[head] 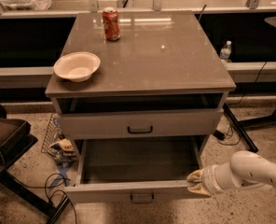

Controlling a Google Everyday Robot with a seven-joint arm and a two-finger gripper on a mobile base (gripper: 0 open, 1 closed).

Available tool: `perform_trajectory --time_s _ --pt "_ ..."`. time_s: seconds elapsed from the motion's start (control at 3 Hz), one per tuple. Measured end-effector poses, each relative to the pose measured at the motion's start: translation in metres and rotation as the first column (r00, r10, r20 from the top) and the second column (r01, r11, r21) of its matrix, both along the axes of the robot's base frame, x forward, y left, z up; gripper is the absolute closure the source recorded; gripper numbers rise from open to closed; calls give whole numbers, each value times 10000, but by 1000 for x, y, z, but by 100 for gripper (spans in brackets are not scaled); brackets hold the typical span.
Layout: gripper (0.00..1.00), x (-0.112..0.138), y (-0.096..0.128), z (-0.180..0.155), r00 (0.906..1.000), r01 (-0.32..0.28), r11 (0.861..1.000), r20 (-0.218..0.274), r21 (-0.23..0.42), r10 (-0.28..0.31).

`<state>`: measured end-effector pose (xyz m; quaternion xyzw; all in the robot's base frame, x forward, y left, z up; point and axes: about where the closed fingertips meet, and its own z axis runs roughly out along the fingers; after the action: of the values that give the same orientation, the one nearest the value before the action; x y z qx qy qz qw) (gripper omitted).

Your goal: Open middle drawer

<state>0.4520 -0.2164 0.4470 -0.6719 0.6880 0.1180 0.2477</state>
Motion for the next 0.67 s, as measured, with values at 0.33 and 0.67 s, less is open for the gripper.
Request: perform_trajectory --time_s 0.33,0.67 --pt "13 -1 1 -1 10000 -20 10000 -21 14 20" --pt "0 -1 3 -2 10000 -40 10000 -42 27 40"
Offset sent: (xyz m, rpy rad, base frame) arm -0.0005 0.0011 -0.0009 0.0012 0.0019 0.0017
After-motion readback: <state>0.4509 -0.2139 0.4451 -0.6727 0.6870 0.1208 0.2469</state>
